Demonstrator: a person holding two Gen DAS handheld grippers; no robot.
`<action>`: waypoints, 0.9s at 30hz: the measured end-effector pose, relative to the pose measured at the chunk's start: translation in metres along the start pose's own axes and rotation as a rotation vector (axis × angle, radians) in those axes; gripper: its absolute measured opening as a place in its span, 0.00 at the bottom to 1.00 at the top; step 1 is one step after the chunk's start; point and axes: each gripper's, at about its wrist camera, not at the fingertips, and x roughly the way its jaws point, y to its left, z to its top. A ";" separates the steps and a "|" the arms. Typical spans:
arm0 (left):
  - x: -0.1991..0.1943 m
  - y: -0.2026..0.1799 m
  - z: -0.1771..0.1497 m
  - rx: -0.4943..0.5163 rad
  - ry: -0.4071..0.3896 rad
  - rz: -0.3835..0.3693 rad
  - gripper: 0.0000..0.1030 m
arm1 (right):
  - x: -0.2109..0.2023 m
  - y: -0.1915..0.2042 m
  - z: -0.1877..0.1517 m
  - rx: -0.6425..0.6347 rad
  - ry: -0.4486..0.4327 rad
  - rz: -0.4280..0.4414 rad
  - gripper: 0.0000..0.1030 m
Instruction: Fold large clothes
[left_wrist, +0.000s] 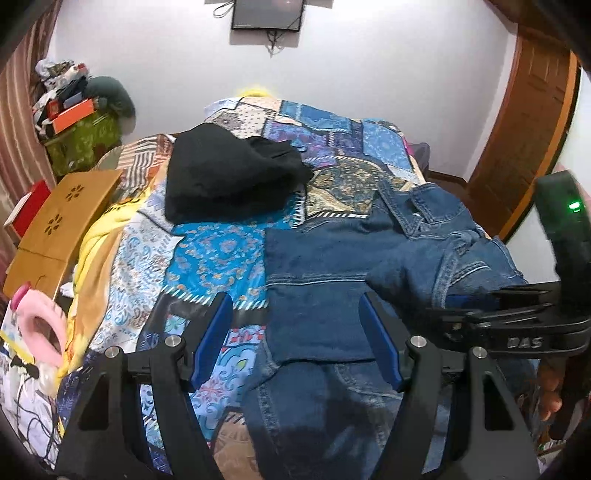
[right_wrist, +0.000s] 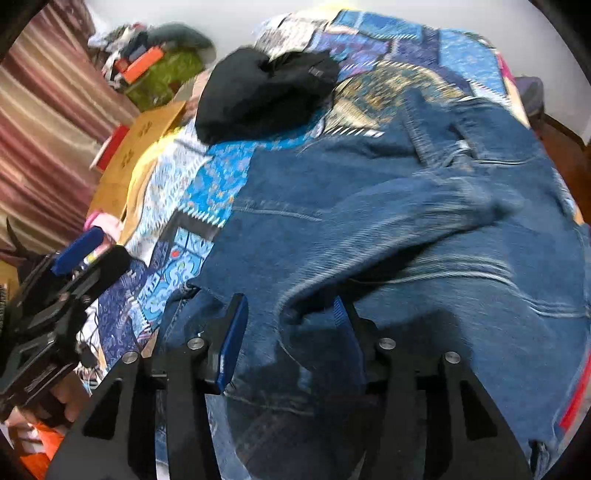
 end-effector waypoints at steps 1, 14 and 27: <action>0.000 -0.005 0.002 0.009 0.001 -0.007 0.68 | -0.007 -0.002 0.000 0.001 -0.010 -0.002 0.44; 0.036 -0.091 0.030 0.213 0.077 -0.132 0.68 | -0.099 -0.084 -0.020 0.103 -0.253 -0.205 0.47; 0.129 -0.132 0.041 0.285 0.269 -0.123 0.29 | -0.125 -0.165 -0.048 0.273 -0.299 -0.401 0.47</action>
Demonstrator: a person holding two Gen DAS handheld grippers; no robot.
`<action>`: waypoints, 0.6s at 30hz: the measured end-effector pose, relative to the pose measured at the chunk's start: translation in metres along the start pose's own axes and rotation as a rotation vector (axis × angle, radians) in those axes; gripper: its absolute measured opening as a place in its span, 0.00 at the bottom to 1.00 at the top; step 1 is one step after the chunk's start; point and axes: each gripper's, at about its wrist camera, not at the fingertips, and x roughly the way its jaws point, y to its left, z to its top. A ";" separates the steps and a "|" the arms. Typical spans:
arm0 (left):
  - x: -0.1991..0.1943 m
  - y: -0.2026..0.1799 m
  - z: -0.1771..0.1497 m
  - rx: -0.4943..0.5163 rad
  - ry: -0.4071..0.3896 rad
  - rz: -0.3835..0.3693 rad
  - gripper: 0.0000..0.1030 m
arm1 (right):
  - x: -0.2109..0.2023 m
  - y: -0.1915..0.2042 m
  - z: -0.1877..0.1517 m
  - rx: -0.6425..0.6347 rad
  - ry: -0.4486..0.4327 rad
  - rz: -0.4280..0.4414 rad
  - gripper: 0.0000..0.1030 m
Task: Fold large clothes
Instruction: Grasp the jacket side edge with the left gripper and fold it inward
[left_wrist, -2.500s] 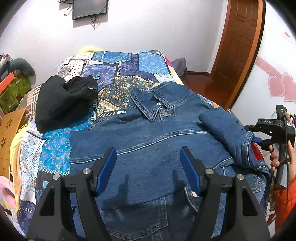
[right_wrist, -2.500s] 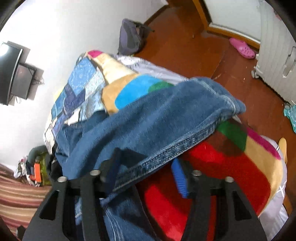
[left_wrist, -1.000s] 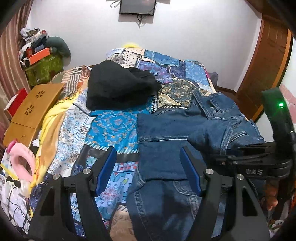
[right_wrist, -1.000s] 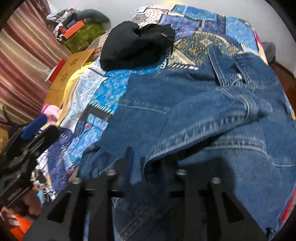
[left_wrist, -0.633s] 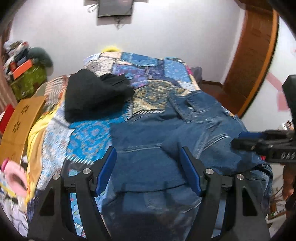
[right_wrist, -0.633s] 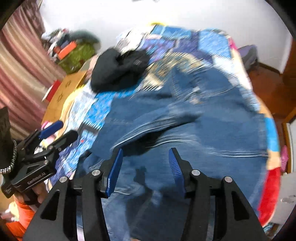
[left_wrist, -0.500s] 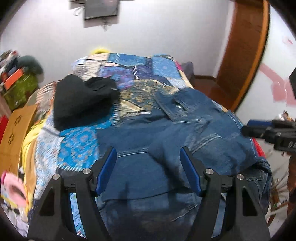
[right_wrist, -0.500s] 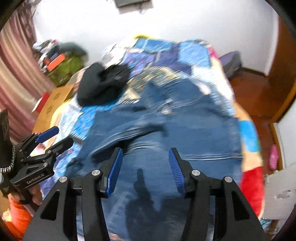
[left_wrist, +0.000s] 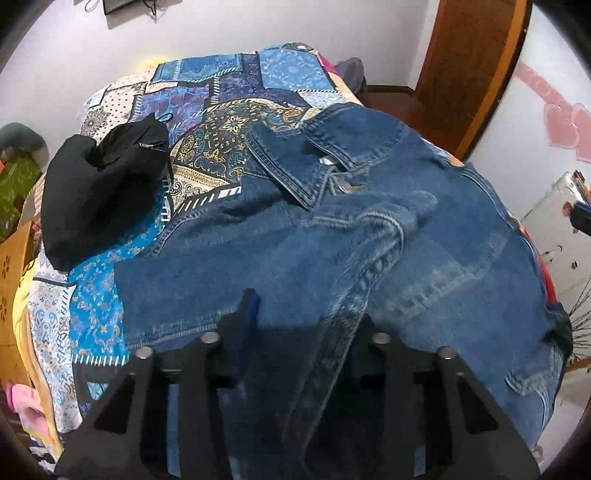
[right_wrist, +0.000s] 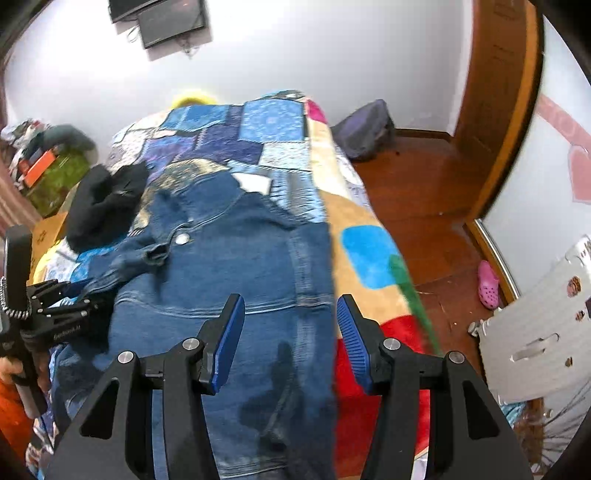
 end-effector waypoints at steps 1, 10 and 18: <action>0.001 0.003 0.004 -0.009 0.001 -0.005 0.19 | 0.002 -0.006 0.000 0.010 0.002 -0.001 0.47; -0.064 0.050 0.013 -0.139 -0.218 0.015 0.06 | 0.046 -0.021 -0.015 0.086 0.135 0.018 0.47; -0.071 0.073 -0.037 -0.183 -0.192 0.077 0.16 | 0.056 -0.006 -0.023 0.043 0.163 0.020 0.47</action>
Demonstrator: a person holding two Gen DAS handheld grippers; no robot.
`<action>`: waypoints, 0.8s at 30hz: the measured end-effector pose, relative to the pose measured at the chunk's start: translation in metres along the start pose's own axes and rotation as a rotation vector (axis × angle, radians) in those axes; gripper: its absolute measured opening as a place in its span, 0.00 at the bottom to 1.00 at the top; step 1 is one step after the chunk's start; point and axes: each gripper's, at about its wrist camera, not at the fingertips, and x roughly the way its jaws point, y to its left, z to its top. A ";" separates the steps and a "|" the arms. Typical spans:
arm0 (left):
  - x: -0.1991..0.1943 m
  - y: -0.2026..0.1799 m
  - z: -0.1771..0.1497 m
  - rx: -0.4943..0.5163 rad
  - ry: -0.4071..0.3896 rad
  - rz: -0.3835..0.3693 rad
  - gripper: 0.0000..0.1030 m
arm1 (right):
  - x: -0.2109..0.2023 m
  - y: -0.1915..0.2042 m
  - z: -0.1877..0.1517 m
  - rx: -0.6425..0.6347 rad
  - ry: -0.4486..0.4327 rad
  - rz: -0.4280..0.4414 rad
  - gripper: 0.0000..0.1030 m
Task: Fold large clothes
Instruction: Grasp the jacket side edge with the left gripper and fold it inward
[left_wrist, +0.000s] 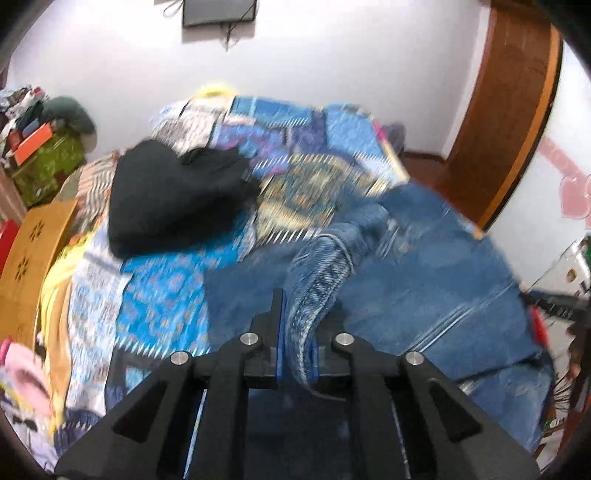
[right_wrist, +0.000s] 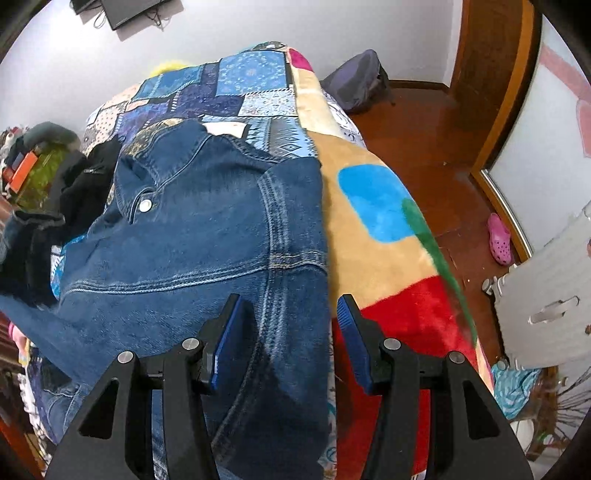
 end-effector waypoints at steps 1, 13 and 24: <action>0.005 0.006 -0.008 -0.012 0.031 0.009 0.23 | 0.002 0.000 -0.001 -0.003 0.002 -0.002 0.47; 0.016 0.073 -0.076 -0.182 0.170 0.075 0.57 | 0.006 -0.007 -0.011 0.053 0.011 0.006 0.62; -0.015 0.089 -0.067 -0.202 0.130 0.061 0.60 | 0.000 -0.003 0.006 0.032 0.009 0.034 0.62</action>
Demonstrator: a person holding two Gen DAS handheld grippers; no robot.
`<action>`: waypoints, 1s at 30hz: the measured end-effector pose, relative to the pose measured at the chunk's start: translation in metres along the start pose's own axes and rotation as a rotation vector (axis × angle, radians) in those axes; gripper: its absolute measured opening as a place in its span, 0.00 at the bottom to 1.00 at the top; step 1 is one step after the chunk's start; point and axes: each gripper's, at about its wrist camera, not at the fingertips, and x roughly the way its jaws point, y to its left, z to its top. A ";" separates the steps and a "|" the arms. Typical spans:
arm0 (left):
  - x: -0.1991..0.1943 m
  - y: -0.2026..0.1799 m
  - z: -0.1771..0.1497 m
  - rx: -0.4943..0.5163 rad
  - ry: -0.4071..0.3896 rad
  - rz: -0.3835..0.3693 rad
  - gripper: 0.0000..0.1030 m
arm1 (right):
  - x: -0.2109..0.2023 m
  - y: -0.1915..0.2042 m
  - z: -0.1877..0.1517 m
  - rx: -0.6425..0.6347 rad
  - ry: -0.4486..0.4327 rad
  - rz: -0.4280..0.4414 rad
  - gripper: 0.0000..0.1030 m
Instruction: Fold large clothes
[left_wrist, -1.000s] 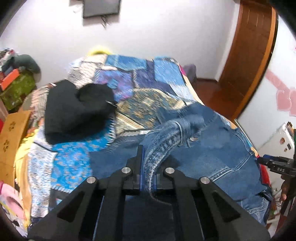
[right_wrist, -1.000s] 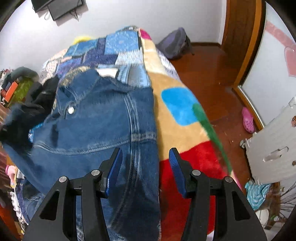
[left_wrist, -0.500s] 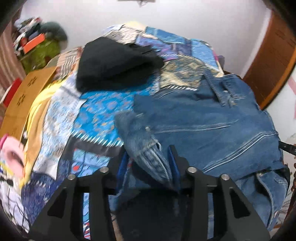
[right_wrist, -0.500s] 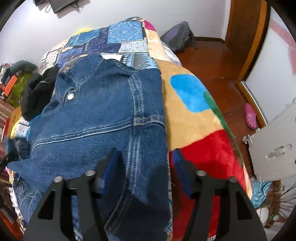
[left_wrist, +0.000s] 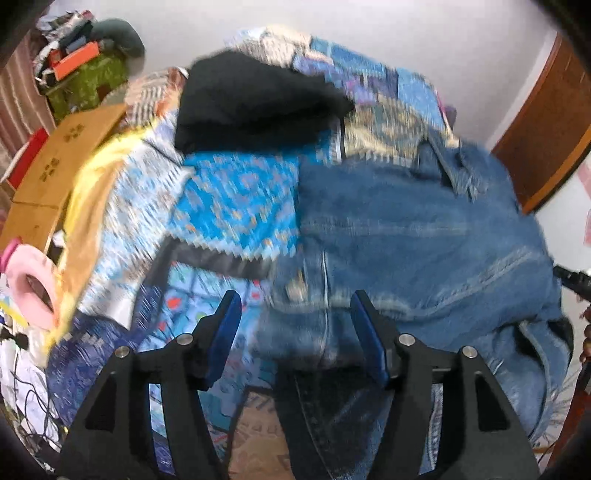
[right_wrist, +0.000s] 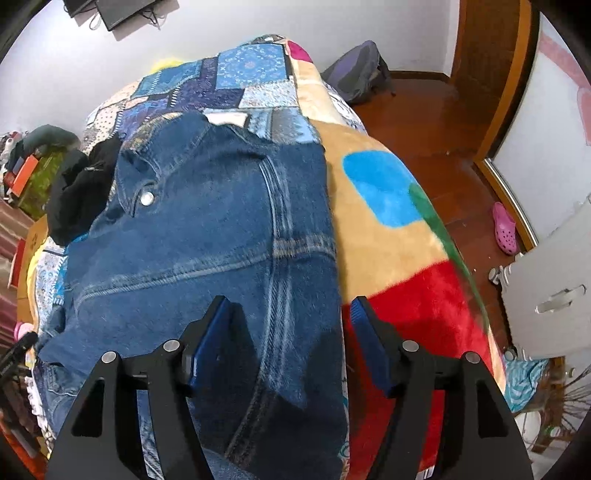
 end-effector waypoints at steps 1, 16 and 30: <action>-0.006 0.002 0.008 0.001 -0.027 0.006 0.63 | -0.002 0.001 0.004 -0.002 -0.010 0.001 0.62; 0.088 0.024 0.086 -0.107 0.171 -0.117 0.68 | 0.028 -0.018 0.057 0.061 0.032 0.076 0.62; 0.185 0.025 0.077 -0.245 0.403 -0.356 0.68 | 0.085 -0.029 0.058 0.179 0.155 0.250 0.34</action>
